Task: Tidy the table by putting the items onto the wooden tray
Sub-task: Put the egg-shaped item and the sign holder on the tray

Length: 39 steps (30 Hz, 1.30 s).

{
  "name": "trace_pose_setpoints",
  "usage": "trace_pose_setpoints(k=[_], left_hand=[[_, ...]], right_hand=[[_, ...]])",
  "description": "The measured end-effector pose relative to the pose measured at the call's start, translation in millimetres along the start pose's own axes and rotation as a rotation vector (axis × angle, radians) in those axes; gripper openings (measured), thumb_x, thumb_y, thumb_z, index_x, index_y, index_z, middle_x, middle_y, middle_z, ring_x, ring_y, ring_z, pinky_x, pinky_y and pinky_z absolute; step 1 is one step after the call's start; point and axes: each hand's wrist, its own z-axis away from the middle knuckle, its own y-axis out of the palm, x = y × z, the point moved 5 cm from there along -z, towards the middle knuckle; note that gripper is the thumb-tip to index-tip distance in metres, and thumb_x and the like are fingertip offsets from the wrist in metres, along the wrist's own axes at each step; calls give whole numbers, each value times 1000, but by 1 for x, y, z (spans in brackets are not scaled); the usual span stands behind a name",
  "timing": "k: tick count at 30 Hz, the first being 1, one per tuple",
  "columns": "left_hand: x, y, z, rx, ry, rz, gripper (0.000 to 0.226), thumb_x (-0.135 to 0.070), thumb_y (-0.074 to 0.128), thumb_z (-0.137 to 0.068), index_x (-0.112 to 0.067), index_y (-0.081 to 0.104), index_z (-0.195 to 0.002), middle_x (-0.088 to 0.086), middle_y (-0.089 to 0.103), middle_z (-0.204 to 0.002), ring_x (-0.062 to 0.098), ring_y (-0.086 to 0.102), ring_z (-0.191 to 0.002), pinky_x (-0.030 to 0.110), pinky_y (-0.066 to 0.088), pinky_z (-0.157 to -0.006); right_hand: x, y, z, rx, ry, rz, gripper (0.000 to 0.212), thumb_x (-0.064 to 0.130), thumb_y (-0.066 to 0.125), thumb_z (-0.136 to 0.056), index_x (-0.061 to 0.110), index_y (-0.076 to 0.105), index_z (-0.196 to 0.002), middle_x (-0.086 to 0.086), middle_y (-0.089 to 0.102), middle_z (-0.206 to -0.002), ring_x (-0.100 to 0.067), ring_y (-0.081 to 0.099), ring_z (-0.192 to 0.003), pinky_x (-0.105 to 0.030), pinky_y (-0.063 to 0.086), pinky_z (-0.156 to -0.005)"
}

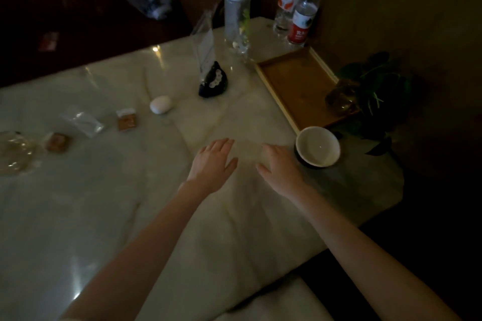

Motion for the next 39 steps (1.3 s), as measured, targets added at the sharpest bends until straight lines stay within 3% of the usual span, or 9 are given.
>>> trace_pose_setpoints(k=[11,14,20,26,30,33,39], left_hand=[[97,-80,-32,-203,-152,12,56,-37,44,-91,-12,29,-139,8,30,-148,24,26,-135,40,28,-104],[123,-81,-46,-209,-213,30,60,-39,43,-91,-13,24,-141,8,24,-151,25,21,-137,41,24,-107],[165,-57,-66,-198,-306,87,64,-32,48,-90,-8,20,-142,13,20,-151,29,20,-137,41,23,-108],[198,-28,-80,-222,-406,163,61,-11,56,-85,4,27,-137,25,30,-143,40,29,-130,43,25,-107],[212,-16,-86,-264,-424,210,57,-8,63,-80,12,38,-128,32,44,-130,48,44,-115,50,35,-99],[214,-12,-85,-299,-421,235,53,-7,65,-79,11,43,-124,32,50,-124,49,49,-107,51,41,-92],[215,-14,-84,-369,-426,286,50,-8,66,-79,10,46,-122,30,55,-117,46,53,-102,49,45,-85]], right_hand=[[82,-36,-105,-172,-144,42,67,34,57,-86,10,25,-141,-11,37,-144,-24,31,-134,-34,30,-108],[89,-34,-131,-237,-144,27,73,35,59,-85,9,22,-142,-10,30,-148,-23,25,-137,-32,25,-111],[88,-6,-188,-202,-70,-48,90,44,66,-78,5,16,-143,-13,23,-152,-25,18,-141,-36,19,-116],[80,19,-242,-187,34,-123,108,54,76,-59,2,24,-138,-16,34,-144,-30,27,-136,-45,30,-112],[75,33,-263,-142,87,-148,120,55,78,-55,1,15,-142,-15,23,-151,-28,17,-141,-41,20,-117],[71,41,-269,-155,85,-192,115,56,79,-51,4,24,-139,-15,34,-144,-27,28,-136,-44,31,-111],[65,43,-272,-222,94,-260,106,46,83,-51,6,34,-136,-12,39,-140,-25,35,-131,-39,35,-109]])
